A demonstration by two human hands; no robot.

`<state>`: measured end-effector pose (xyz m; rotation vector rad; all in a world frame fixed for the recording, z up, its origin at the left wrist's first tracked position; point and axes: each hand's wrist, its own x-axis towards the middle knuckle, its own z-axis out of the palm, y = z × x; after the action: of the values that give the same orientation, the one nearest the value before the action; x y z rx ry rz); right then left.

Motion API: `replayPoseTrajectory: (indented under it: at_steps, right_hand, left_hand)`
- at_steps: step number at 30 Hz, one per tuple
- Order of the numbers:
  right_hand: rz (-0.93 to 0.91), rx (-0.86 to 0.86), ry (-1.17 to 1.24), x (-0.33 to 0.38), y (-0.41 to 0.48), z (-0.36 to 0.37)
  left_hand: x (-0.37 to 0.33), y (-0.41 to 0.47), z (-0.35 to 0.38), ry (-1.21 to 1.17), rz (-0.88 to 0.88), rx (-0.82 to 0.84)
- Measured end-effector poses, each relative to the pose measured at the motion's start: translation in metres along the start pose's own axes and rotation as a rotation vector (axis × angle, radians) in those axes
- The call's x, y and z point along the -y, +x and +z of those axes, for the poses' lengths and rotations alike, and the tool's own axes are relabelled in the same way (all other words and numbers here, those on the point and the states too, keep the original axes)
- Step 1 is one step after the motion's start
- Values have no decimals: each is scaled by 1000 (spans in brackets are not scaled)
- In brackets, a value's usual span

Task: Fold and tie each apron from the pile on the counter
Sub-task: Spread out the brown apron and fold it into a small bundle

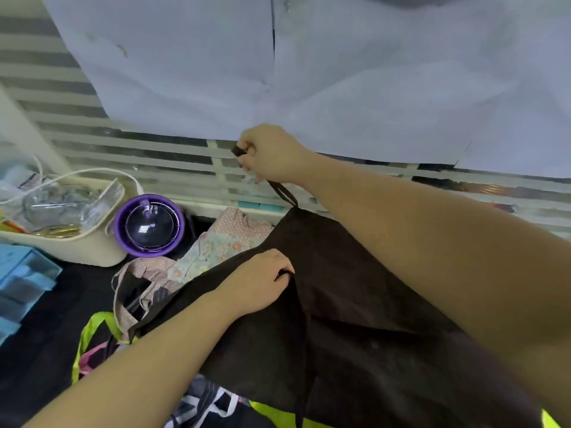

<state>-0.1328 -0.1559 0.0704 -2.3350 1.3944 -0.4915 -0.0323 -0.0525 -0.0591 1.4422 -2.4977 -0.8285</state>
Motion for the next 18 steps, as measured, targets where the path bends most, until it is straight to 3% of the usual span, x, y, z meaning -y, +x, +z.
replayPoseTrajectory:
  at_steps: [4,7,11,16,18]
  right_hand:
    - [-154,265,-158,22,15,18]
    - [-142,233,-177,12,7,19]
    - [-6,182,-16,-22,-43,7]
    - [366,721,-49,-79,-149,13]
    - [433,729,-81,-91,-179,31]
  left_hand:
    - [2,2,-1,-21,-21,9]
    - [3,4,-1,-28,-25,0]
    - [1,9,-4,-79,-55,-72]
    - [0,21,-7,-190,-166,-114]
    - [-1,25,-8,-167,-193,-83]
